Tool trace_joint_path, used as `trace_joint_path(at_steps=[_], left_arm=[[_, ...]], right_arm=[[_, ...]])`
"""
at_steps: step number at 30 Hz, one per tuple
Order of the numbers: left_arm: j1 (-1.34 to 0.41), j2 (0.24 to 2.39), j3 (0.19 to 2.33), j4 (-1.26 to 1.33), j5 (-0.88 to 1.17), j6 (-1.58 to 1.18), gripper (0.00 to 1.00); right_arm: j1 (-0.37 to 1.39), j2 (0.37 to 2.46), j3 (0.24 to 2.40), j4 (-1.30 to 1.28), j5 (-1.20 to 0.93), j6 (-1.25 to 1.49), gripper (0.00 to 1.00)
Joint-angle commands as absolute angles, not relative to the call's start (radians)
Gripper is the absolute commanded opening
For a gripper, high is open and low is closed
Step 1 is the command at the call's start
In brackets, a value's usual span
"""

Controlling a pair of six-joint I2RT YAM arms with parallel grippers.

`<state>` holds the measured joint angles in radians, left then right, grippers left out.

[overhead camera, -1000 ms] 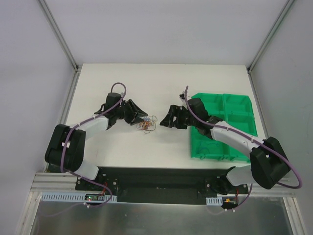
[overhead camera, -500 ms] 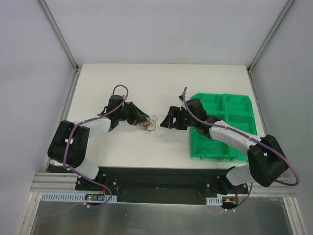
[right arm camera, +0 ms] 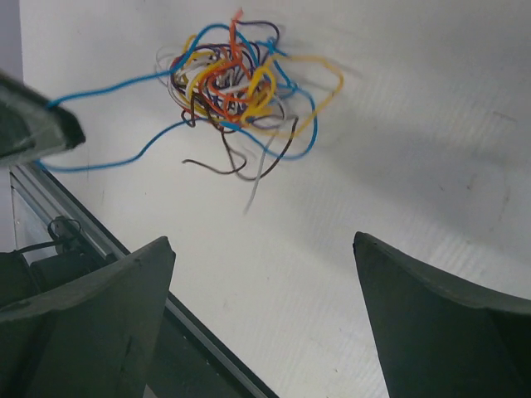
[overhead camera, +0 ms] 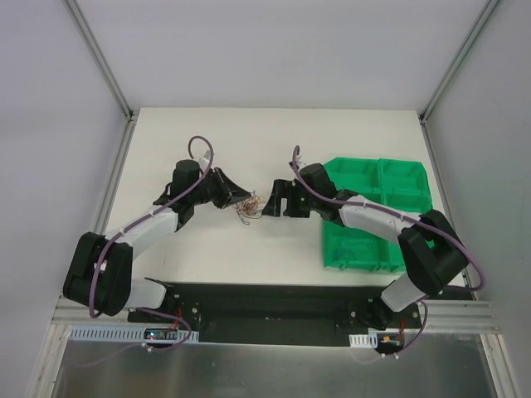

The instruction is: Untangle the cables

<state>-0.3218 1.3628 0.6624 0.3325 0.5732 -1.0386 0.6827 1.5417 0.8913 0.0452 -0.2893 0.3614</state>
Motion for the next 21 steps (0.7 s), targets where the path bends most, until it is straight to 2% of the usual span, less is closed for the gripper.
trace_joint_path(at_steps=[1, 8, 14, 21], left_arm=[[-0.33, 1.278, 0.65, 0.348, 0.679, -0.939, 0.0], [-0.354, 1.141, 0.678, 0.354, 0.773, -0.899, 0.0], [-0.359, 1.048, 0.738, 0.345, 0.787, -0.879, 0.0], [-0.359, 1.038, 1.038, 0.224, 0.791, -0.835, 0.0]], right_arm=[[0.699, 1.617, 0.982, 0.153, -0.328, 0.386, 0.92], [0.752, 1.733, 1.031, 0.333, -0.307, 0.518, 0.92], [0.848, 1.815, 1.042, 0.373, -0.258, 0.545, 0.91], [0.874, 1.858, 0.994, 0.333, -0.141, 0.534, 0.8]])
